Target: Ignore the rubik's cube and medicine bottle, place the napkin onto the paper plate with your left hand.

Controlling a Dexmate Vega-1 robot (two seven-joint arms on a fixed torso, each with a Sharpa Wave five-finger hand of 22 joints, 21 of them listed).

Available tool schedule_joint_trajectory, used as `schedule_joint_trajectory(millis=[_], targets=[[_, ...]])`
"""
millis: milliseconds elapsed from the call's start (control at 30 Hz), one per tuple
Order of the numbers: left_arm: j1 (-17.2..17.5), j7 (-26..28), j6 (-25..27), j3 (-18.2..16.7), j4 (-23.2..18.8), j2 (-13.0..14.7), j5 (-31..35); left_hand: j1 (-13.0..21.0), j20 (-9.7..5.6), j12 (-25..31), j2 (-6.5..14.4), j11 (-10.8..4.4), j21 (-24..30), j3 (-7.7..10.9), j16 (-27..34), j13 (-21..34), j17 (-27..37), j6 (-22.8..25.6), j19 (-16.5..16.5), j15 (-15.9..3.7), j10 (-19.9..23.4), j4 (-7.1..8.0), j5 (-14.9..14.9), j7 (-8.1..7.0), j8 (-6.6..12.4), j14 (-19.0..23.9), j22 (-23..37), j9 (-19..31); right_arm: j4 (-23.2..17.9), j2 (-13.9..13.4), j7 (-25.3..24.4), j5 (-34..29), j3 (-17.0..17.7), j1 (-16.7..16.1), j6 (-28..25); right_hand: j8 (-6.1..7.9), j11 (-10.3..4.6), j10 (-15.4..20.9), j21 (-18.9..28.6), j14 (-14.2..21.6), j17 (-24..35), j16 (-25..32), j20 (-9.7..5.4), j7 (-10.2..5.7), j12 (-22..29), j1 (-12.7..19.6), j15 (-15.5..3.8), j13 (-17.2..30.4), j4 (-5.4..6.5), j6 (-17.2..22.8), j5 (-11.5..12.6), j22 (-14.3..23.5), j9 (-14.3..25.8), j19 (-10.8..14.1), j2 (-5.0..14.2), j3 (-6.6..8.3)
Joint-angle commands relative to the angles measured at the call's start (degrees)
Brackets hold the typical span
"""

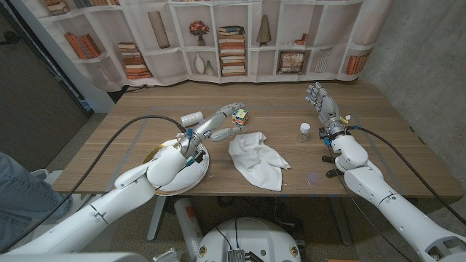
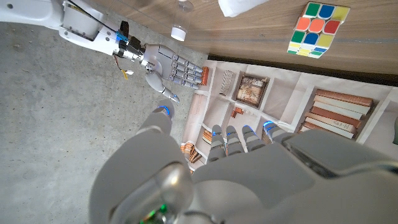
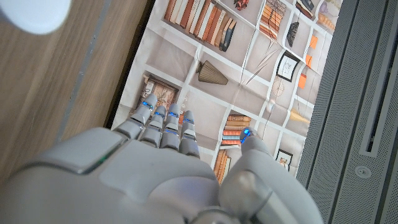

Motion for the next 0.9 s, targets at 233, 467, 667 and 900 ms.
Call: schedule_joint_trajectory(millis=[233,467,667,900], targets=[[-1.9,-1.4,6.1,3.5,-2.6,0.8,7.2,1.0,0.20,-0.3,-0.4,-0.71,-0.2,0.09,-0.1,0.3,0.1,-0.8,-1.2,0.25,-0.5,-0.41,0.0,-0.59,-0.69,-0.4,0.1,0.3,0.9,0.4,0.4,0.2,-0.1,0.4,0.5,-0.13,-0.04,-0.1,-0.1,-0.3,0.2,0.0,0.14,-0.07,0.1,0.5,-0.22,0.1,-0.40,-0.3,0.0,0.3,0.3,-0.1,0.27,0.17],[-2.4,-1.7,6.7,4.3,-2.9,1.0,7.8,1.1,0.32,-0.4,-0.5,-0.84,-0.1,0.03,0.0,0.3,0.2,-0.9,-1.2,0.25,-0.7,-0.42,0.1,-0.58,-0.74,-0.3,0.1,0.3,0.8,0.5,0.2,0.4,-0.1,0.4,0.3,-0.13,-0.04,-0.1,-0.1,-0.3,0.2,0.0,0.14,-0.07,0.1,0.5,-0.22,0.1,-0.40,-0.3,0.0,0.3,0.3,-0.1,0.27,0.17],[-2.8,-2.2,7.4,5.0,-2.8,0.9,8.2,1.3,0.70,-0.4,-0.7,-0.72,0.0,-0.13,0.2,0.3,0.2,-1.1,-0.8,1.70,-0.8,-0.43,0.1,-0.76,-0.84,0.3,0.2,0.3,1.0,0.6,-0.1,-0.1,-0.2,0.5,0.7,-0.13,-0.04,-0.1,-0.1,-0.3,0.2,0.0,0.14,-0.07,0.1,0.5,-0.22,0.1,-0.40,-0.3,0.0,0.3,0.3,-0.1,0.27,0.17],[-3.0,-2.4,8.5,6.1,-3.2,1.0,9.6,1.5,1.09,-0.4,-0.9,-0.77,0.1,-0.21,0.3,0.3,0.2,-1.4,-0.3,1.85,-0.9,-0.48,0.2,-0.70,-0.91,0.4,0.2,0.3,0.9,0.4,-0.1,-0.5,-0.3,0.5,0.7,-0.13,-0.04,-0.1,-0.1,-0.3,0.2,0.0,0.14,-0.07,0.1,0.5,-0.22,0.1,-0.40,-0.3,0.0,0.3,0.3,-0.1,0.27,0.17]])
